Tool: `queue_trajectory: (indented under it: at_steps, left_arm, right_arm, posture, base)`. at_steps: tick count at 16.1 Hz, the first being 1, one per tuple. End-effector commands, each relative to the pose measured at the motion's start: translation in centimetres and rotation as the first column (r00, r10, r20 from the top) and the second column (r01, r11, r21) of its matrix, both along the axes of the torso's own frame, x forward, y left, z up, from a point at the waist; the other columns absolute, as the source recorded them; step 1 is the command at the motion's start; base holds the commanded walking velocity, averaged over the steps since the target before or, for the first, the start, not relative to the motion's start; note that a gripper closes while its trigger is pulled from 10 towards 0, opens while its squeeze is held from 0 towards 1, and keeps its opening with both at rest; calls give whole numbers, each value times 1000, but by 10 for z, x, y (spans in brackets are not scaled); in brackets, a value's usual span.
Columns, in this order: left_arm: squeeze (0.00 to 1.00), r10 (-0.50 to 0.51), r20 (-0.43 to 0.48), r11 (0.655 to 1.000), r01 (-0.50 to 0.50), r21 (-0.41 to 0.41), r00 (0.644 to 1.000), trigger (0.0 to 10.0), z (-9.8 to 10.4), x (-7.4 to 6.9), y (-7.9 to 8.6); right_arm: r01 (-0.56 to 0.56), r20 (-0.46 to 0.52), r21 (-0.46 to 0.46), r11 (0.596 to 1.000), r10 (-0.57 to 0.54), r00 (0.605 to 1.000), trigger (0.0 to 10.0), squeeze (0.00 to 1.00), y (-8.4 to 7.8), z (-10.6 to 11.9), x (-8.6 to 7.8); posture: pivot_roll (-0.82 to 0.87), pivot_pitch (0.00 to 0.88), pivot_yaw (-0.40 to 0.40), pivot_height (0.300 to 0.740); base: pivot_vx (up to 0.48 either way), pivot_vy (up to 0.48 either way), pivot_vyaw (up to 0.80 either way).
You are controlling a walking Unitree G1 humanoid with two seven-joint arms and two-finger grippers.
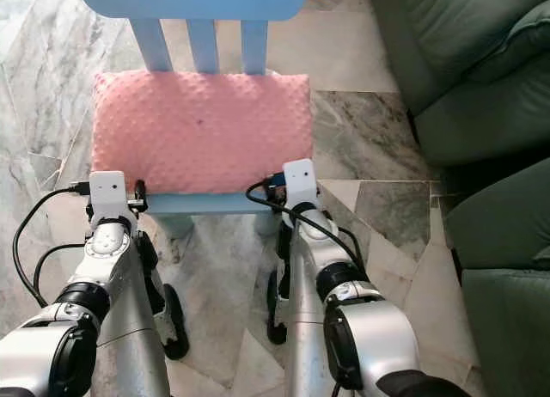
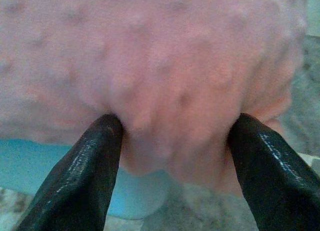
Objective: Move the pillow to the sofa
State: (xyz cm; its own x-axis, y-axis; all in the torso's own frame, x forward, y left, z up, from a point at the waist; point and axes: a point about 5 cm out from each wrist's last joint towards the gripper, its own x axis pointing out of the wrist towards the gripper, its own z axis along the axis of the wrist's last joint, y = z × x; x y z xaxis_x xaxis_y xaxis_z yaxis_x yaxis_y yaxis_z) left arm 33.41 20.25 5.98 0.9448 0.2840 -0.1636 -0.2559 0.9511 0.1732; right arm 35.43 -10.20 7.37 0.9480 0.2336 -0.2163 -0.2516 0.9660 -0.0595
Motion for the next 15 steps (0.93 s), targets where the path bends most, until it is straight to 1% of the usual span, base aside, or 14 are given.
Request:
queue_trajectory:
  at_steps: [1,2,3,4,6,10,12,15]
  left_arm:
    - [0,3,-71,1000,-3,-4,997,0,-19,-12,-1]
    - [0,2,-70,1000,-2,-1,998,0,-19,-12,-1]
    - [0,5,-69,1000,-5,2,998,0,-19,-12,0]
    - [0,10,-65,1000,-9,17,998,0,-18,-12,2]
    - [0,14,-61,999,-12,45,998,0,-17,-12,4]
    - [0,52,-51,989,-44,142,997,0,-12,-12,21]
    - [0,56,-50,988,-49,144,997,0,-10,-12,26]
    - [0,55,-50,989,-48,139,997,0,-10,-12,24]
  right_arm:
    - [32,-53,-33,999,-33,998,0,0,-9,-15,-8]
    - [58,-66,-31,998,-60,996,0,0,-14,-18,-9]
    - [77,-74,-50,996,-80,994,0,0,-18,-20,-10]
    - [103,-86,-39,994,-107,991,0,0,-22,-22,-10]
    - [103,-85,-43,994,-107,991,0,0,-21,-21,-10]
    - [108,-80,-45,993,-111,991,0,0,-21,-18,-7]
    - [111,-81,-44,993,-114,990,0,0,-22,-18,-7]
    - [119,-89,-39,992,-122,989,0,0,-25,-19,-8]
  posture:
    - [71,465,-94,517]
    - [71,465,-94,517]
    - [70,465,-95,517]
    - [69,465,-98,517]
    - [69,461,-99,517]
    - [72,456,-102,517]
    - [71,456,-103,517]
    - [70,456,-105,517]
  base:
    - [0,0,0]
    - [0,0,0]
    - [0,0,0]
    - [0,0,0]
    - [0,0,0]
    - [0,0,0]
    - [0,0,0]
    - [0,0,0]
